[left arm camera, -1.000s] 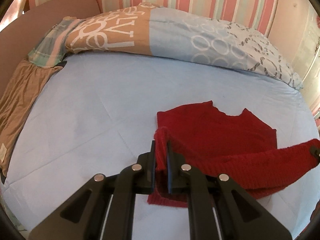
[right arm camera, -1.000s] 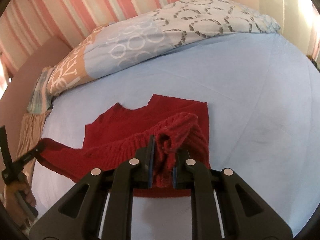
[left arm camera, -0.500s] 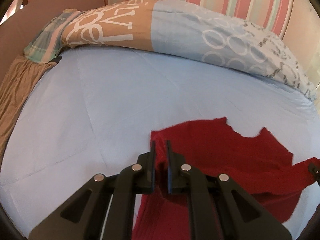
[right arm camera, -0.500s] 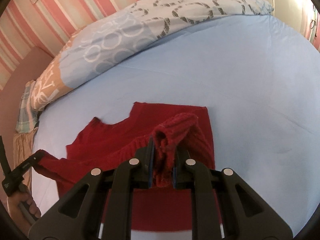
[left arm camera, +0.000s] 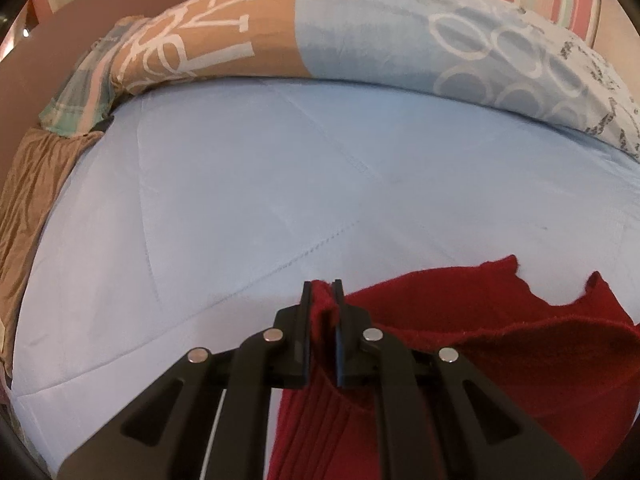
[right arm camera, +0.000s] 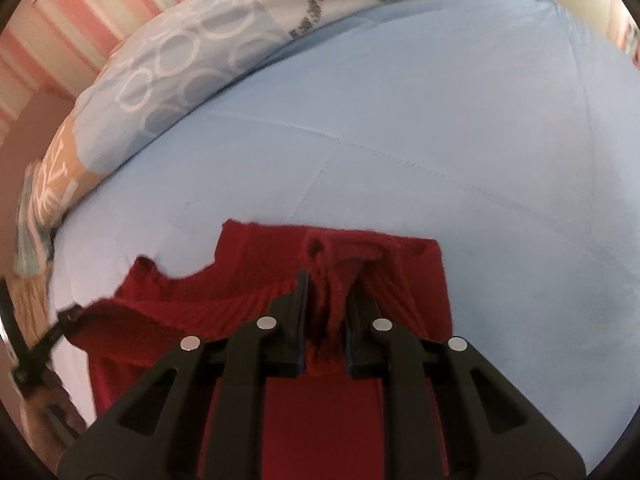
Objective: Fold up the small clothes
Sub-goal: 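Lift the hem with both grippers and fold it up toward the collar, then open both grippers to lay the folded hem on the collar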
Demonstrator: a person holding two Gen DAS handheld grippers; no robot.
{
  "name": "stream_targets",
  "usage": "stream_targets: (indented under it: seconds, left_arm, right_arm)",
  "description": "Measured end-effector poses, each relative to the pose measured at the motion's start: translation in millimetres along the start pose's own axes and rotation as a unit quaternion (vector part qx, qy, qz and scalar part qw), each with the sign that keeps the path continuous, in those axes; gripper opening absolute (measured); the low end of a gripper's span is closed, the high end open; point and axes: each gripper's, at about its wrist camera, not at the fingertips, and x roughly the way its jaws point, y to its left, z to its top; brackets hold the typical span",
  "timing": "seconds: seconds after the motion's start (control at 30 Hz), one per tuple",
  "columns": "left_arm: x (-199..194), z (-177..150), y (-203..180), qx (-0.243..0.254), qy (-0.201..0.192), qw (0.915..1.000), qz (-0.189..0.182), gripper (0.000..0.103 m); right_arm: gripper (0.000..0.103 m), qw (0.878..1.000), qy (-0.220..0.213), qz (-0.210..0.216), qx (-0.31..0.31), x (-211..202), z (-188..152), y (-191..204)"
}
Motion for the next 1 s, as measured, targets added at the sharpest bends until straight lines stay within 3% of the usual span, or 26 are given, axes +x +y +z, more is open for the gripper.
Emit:
stream_targets:
  seconds: [0.2, 0.27, 0.33, 0.4, 0.53, 0.63, 0.77, 1.0]
  left_arm:
    - [20.6, 20.1, 5.5, -0.020, 0.018, 0.9996, -0.013, 0.019]
    - [24.3, 30.4, 5.6, -0.009, 0.016, 0.9998, -0.010, 0.022]
    - [22.1, 36.2, 7.1, -0.004, 0.009, 0.9999, -0.008, 0.027]
    - [20.4, 41.2, 10.2, -0.004, 0.002, 1.0000, -0.001, 0.030]
    - [11.9, 46.0, 21.7, -0.021, -0.008, 0.9997, -0.013, 0.034]
    - [-0.2, 39.7, 25.6, -0.007, -0.024, 0.9996, -0.012, 0.036]
    - [-9.1, 19.4, 21.0, 0.027, -0.029, 0.9992, -0.007, 0.036]
    - [-28.1, -27.8, 4.3, 0.068, -0.028, 0.9971, -0.018, 0.036]
  right_arm:
    - [0.019, 1.000, 0.003, -0.006, 0.004, 9.9, 19.3, -0.1]
    - [0.026, 1.000, -0.002, -0.004, 0.006, 8.6, 25.6, 0.7]
    - [0.050, 1.000, -0.019, -0.009, -0.002, 4.7, 30.2, 3.7]
    - [0.065, 0.999, -0.042, -0.026, -0.007, -2.4, 35.3, 3.9]
    - [0.065, 0.997, -0.063, -0.033, -0.030, -14.9, 39.1, 8.4]
    - [0.065, 0.994, -0.071, -0.036, -0.071, -25.3, 31.2, 17.6]
    - [0.065, 0.989, -0.076, -0.043, -0.120, -31.9, 9.9, 26.1]
    - [0.065, 0.990, -0.063, -0.058, -0.114, -37.9, -26.6, 4.0]
